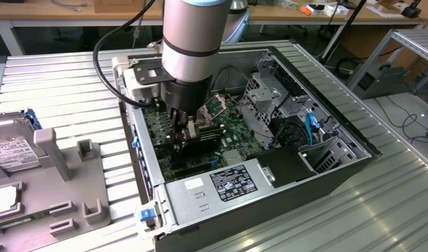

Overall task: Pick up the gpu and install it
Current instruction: 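Press down on the gpu until it lock into place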

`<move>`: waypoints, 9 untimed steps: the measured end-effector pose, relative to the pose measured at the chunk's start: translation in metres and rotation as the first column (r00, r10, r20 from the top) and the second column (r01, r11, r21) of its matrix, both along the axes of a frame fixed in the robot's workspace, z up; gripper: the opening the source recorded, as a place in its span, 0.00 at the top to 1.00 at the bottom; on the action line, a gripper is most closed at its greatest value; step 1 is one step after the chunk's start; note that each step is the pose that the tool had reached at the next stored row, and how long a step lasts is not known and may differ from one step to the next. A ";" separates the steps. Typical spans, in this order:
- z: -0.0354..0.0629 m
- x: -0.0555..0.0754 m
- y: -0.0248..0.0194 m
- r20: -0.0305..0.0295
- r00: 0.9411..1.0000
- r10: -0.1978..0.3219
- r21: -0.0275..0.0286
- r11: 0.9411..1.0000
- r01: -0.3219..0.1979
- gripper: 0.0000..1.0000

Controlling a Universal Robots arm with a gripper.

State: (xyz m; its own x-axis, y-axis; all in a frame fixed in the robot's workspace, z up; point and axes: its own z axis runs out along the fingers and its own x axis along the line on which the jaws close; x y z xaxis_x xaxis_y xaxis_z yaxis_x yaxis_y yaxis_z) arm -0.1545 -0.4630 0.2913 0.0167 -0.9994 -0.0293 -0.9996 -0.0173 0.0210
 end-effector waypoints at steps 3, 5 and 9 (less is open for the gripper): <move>-0.0028 0.000 0.0096 -0.001 1.000 0.000 0.000 1.000 0.000 0.90; -0.0050 0.000 0.0122 -0.001 1.000 0.000 0.000 1.000 0.000 0.90; -0.0107 0.000 0.0131 -0.004 1.000 0.000 0.000 1.000 0.000 0.90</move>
State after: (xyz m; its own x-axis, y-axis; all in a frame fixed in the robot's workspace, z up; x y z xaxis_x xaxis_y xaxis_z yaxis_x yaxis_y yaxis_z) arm -0.1544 -0.4499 0.2807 0.0166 -0.9994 -0.0294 -0.9995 -0.0174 0.0252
